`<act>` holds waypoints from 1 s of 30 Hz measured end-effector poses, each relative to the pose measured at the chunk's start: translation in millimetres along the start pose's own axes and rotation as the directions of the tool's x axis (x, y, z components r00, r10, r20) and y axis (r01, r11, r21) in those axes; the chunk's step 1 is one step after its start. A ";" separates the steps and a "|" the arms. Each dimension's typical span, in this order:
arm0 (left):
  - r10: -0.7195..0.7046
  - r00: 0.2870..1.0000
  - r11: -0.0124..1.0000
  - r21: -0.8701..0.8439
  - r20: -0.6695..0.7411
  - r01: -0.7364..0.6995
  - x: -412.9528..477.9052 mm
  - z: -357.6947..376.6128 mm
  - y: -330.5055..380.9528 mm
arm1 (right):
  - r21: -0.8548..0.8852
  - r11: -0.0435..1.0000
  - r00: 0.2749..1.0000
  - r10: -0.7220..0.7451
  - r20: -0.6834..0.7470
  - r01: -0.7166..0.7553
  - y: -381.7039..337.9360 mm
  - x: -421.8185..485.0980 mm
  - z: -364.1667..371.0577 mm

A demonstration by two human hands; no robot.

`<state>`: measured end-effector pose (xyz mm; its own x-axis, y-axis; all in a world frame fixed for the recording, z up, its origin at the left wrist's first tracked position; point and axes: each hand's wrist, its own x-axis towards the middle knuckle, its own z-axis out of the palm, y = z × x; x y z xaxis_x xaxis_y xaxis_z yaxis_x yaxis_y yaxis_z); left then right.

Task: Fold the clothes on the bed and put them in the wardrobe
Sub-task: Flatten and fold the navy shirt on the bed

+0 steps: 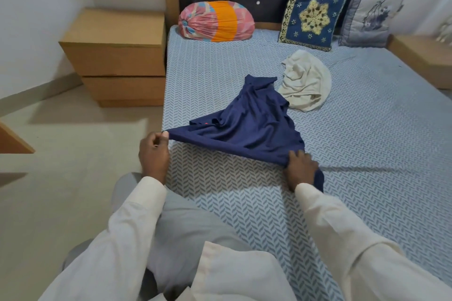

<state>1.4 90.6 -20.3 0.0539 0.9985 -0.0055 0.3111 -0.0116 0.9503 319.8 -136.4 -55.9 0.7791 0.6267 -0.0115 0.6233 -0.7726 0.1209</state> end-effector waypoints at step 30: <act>-0.233 0.955 0.957 -0.130 0.181 0.258 12.1 -3.0 4.3 | 0.247 0.925 0.953 -0.301 0.017 0.288 24.3 -11.6 4.2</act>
<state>0.6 102.8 -15.3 0.1509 0.9471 -0.2832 0.1884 0.2537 0.9488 326.2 -162.9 -56.9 0.5562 0.8286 -0.0641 0.8175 -0.5594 -0.1371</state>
